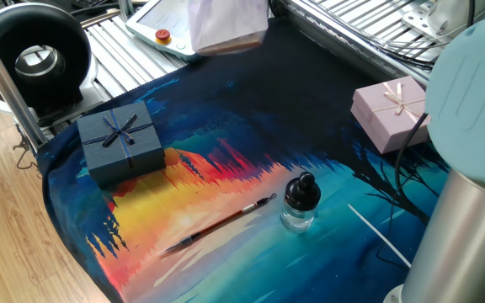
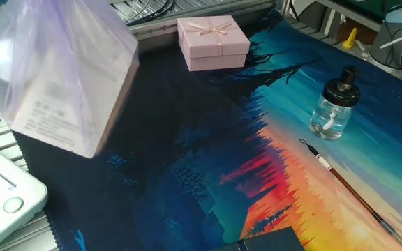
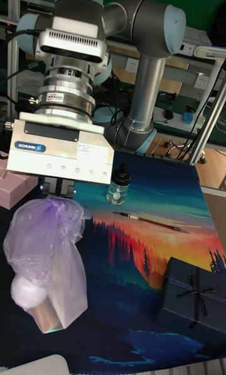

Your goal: Pick up a bag of things

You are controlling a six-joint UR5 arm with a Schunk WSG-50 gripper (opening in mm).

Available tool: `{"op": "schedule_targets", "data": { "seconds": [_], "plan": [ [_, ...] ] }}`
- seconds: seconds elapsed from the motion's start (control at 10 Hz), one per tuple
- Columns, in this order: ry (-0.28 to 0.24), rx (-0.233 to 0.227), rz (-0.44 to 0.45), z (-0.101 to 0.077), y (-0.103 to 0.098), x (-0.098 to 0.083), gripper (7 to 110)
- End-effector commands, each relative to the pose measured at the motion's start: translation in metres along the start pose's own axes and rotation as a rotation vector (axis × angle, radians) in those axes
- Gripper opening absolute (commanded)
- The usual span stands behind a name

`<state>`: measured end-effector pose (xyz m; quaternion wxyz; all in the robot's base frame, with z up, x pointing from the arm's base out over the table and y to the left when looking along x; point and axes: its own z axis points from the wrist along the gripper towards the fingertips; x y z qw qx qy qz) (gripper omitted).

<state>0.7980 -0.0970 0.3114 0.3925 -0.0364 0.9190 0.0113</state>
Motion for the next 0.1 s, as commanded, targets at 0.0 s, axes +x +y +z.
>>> {"op": "schedule_targets", "data": {
  "seconds": [0.0],
  "plan": [
    [0.022, 0.004, 0.013, -0.0008, -0.0046, 0.006, 7]
  ]
}}
